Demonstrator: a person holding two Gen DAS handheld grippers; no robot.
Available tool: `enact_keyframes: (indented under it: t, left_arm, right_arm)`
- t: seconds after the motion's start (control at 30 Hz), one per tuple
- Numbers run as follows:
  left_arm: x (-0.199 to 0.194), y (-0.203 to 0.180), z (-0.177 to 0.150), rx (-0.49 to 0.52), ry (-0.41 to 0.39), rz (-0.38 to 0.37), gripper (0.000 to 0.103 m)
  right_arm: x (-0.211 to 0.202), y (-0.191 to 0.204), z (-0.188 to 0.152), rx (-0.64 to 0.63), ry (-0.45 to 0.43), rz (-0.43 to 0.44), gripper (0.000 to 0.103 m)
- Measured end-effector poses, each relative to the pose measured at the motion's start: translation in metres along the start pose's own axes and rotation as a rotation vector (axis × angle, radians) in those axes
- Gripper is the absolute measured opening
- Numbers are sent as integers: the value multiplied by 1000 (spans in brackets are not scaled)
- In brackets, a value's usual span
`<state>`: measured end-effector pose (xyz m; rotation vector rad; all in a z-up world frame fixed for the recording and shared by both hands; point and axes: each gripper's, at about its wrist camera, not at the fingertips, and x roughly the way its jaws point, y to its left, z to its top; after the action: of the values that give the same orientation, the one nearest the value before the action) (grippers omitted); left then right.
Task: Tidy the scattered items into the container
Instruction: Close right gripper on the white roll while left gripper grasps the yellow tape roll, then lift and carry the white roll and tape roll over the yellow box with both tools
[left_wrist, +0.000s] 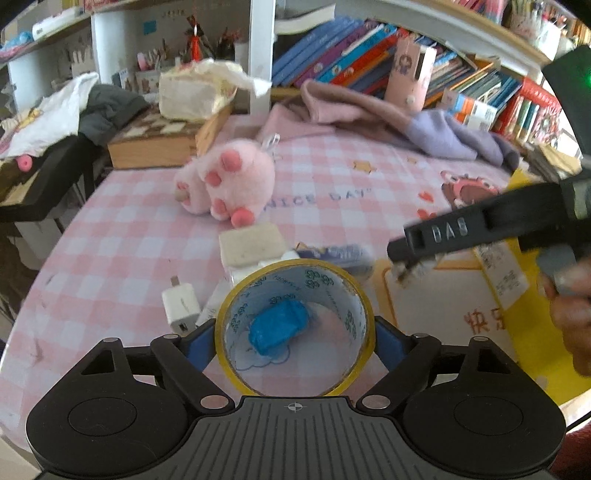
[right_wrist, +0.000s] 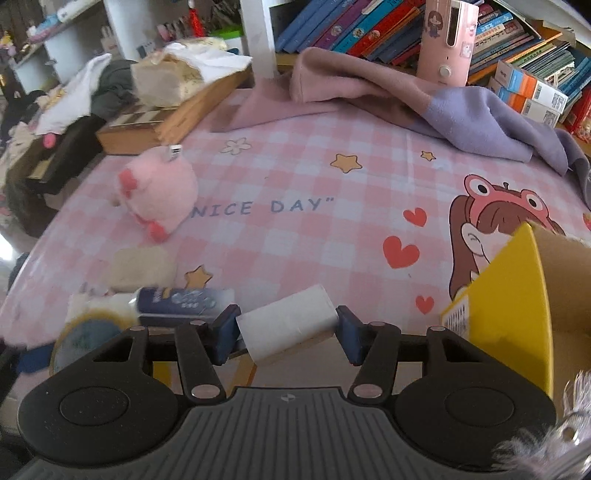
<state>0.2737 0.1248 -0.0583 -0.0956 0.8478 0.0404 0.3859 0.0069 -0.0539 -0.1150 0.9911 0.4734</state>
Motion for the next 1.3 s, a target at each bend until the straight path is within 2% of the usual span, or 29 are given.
enact_keyframes:
  t: [0.23,0.67,1.1,1.3]
  left_arm:
    - [-26,-4,4,41,-58,-12,87]
    - [-74,4,-14,3,-104,-14,87]
    - [-122,-3,-43,-22,-132,-62,87]
    - [-143,-11,-65,-10,-138,-95,87]
  right_arm:
    - [-24,4,-16,19,-10,29,53]
    - [-73,20,-44,-24,-82,73,53]
    - [-126,32,-99,-90,-157,67,53]
    - [-150,31,-137,-71,-141,54,53]
